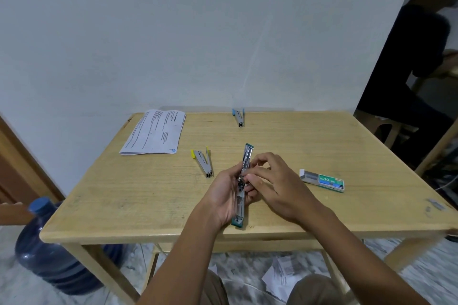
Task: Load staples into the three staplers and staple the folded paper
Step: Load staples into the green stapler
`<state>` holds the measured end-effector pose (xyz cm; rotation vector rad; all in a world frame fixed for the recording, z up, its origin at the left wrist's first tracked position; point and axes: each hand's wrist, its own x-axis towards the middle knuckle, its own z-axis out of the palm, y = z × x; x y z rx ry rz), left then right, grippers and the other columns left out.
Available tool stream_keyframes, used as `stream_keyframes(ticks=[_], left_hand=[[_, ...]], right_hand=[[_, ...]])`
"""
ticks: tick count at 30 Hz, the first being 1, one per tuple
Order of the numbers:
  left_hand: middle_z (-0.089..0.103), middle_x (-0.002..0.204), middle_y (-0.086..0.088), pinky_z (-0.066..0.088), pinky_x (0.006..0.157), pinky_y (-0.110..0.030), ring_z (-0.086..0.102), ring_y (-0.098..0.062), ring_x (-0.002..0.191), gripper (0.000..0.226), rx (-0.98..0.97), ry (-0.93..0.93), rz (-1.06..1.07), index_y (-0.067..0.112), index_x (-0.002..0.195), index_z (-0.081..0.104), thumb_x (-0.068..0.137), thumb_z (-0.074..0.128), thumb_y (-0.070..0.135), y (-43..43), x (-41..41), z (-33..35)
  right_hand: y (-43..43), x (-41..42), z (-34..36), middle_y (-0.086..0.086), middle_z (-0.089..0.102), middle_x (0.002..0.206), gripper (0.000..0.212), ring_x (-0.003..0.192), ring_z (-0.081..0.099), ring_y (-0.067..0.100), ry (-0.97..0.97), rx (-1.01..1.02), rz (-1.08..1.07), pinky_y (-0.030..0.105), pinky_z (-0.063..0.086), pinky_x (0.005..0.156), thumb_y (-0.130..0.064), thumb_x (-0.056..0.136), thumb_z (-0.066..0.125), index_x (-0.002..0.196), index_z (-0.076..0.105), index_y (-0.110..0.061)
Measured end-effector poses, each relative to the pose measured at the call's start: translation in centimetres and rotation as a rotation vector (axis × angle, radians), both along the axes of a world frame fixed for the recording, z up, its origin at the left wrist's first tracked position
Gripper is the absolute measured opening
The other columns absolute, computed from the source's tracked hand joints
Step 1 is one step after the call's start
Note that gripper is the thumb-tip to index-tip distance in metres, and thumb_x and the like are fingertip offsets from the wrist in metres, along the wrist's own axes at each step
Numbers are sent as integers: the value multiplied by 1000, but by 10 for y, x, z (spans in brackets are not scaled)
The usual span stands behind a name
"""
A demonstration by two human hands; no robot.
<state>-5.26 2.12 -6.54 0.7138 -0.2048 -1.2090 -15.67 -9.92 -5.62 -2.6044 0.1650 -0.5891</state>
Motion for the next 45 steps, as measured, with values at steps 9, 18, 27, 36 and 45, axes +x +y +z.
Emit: stream_keyframes(ticks=[9, 18, 27, 36, 45], left_hand=[[41, 69, -2, 40, 54, -24, 38, -13, 54, 34, 31, 69, 36, 8, 77, 67, 98, 51, 28, 0, -1, 2], [43, 64, -3, 42, 53, -24, 39, -13, 53, 36, 57, 89, 20, 8, 77, 57, 101, 46, 31, 1, -1, 4], [52, 68, -10, 42, 55, -25, 46, -16, 54, 35, 57, 101, -4, 4, 93, 57, 103, 41, 33, 0, 2, -1], [47, 67, -7, 35, 49, -25, 42, -15, 48, 51, 66, 74, 15, 2, 81, 70, 103, 39, 36, -1, 4, -5], [42, 57, -7, 34, 46, -24, 38, -14, 45, 46, 87, 64, 65, 8, 74, 57, 103, 38, 38, -2, 4, -2]], right_hand=[[-23, 5, 23, -6, 51, 133, 48, 121, 45, 12, 76, -455, -48, 35, 39, 93, -57, 98, 30, 130, 59, -38], [-20, 18, 26, -4, 47, 138, 51, 126, 45, 17, 114, -469, -149, 40, 41, 93, -56, 98, 26, 134, 55, -36], [2, 2, 11, -24, 58, 104, 21, 96, 57, -3, -47, 145, -71, 26, 50, 80, -51, 93, 54, 104, 66, -38], [10, 5, 1, -17, 68, 92, 12, 90, 64, 4, -198, 257, -7, 31, 53, 82, -25, 91, 68, 101, 73, -23], [11, 29, 11, -20, 60, 101, 5, 84, 64, 4, -149, 260, -104, 36, 56, 77, -34, 91, 65, 92, 70, -31]])
